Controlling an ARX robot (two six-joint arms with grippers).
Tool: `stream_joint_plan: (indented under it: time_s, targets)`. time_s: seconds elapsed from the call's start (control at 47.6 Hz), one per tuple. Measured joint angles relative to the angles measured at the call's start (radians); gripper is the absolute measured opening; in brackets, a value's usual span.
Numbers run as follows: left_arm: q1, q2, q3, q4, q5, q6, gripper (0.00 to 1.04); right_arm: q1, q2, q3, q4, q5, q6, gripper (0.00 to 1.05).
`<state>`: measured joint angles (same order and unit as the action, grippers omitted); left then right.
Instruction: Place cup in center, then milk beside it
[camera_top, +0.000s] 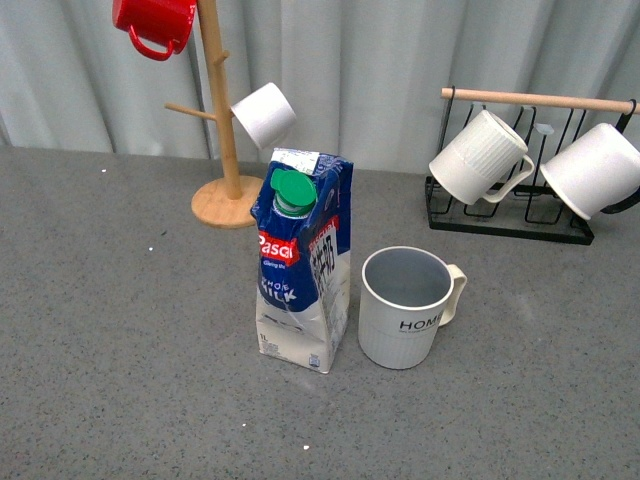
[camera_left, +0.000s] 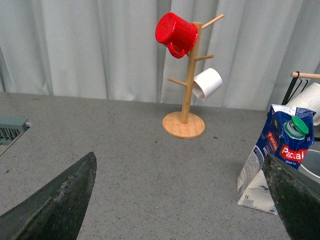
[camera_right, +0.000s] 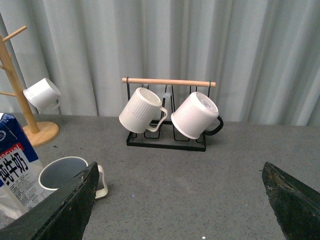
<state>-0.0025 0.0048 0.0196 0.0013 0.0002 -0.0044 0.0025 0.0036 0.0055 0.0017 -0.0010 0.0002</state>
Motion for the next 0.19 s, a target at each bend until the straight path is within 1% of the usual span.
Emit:
stream_joint_plan:
  time_s: [0.189]
  targets:
    - [0.000,0.000,0.000,0.000,0.000,0.000,0.98,0.000,0.000,0.000,0.000,0.000,0.000,0.95]
